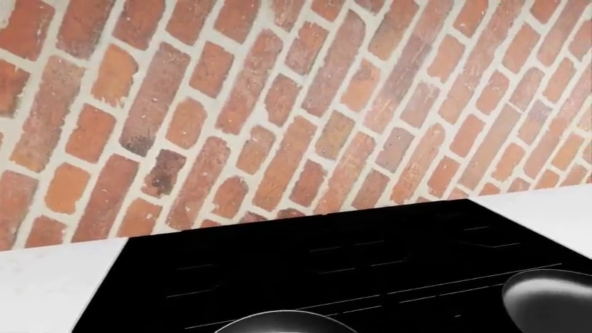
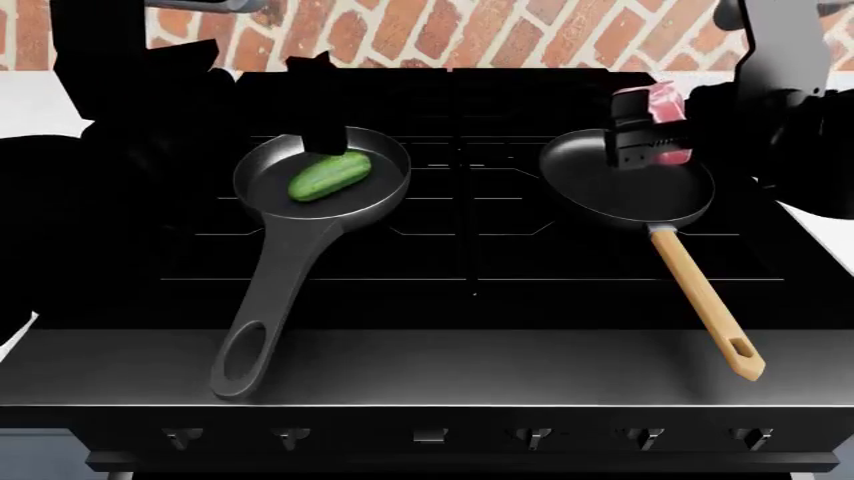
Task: Place both pans onto different burners. Then place the pickle and the lamb chop on different pans.
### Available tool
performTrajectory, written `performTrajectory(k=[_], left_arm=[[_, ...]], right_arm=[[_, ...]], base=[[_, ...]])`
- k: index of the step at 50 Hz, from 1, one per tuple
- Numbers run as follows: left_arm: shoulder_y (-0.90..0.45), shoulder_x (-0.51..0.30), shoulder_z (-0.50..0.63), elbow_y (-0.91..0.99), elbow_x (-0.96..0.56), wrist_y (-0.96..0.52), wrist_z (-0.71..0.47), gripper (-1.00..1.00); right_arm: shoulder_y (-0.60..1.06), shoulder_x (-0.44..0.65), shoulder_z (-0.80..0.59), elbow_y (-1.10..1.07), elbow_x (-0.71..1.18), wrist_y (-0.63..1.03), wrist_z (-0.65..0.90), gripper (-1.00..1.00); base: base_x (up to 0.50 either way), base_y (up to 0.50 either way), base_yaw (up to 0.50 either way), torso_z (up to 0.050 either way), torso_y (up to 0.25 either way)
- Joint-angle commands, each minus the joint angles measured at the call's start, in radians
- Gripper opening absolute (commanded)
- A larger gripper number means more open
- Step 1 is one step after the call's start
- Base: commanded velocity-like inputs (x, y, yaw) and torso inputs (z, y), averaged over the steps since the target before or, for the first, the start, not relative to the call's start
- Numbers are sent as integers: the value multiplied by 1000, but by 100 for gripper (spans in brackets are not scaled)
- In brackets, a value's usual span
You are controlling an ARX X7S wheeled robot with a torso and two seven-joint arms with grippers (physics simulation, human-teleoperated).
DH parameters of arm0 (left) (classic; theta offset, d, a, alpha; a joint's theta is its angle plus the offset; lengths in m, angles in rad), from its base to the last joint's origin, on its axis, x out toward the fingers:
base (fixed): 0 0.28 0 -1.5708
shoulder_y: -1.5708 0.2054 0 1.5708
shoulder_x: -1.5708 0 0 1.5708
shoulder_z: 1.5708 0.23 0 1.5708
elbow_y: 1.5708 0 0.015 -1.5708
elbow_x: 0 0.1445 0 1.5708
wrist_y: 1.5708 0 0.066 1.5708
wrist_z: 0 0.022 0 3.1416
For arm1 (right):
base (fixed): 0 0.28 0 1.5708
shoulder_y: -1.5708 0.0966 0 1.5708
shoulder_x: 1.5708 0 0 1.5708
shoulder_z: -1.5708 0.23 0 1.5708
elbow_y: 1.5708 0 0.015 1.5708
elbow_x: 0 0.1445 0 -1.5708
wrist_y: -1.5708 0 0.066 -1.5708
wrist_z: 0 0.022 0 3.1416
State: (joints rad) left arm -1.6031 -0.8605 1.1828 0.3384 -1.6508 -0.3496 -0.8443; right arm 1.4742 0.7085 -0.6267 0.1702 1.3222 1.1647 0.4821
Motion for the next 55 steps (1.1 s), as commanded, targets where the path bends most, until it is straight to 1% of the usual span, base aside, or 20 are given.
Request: performTrajectory(k=[1,28,50,51,55], left_arm=[[10,2,1,-27,11,32,15,100],[11,4,-3,-29,9,24,15,100],[13,4,-8,-36,11,19,23,100],[14,3,-8,-36,10,19,23,100],[13,2,-10,-31,6,18,18,100]], right_arm=[[-24,-3,-32,41,-57,-69,-27,-100],[-26,-31,-75,133,-111,-102,-98,-100],[-21,-41,-93,151,-115,-89,-108,-100],[-21,-39,-92,147,-115,-89,-104,100],[-20,-36,-88,138,-111,-88,-95,100]], base=[[0,0,0,0,0],[0,0,0,0,0],[0,0,0,0,0],[0,0,0,0,0],[0,0,0,0,0]])
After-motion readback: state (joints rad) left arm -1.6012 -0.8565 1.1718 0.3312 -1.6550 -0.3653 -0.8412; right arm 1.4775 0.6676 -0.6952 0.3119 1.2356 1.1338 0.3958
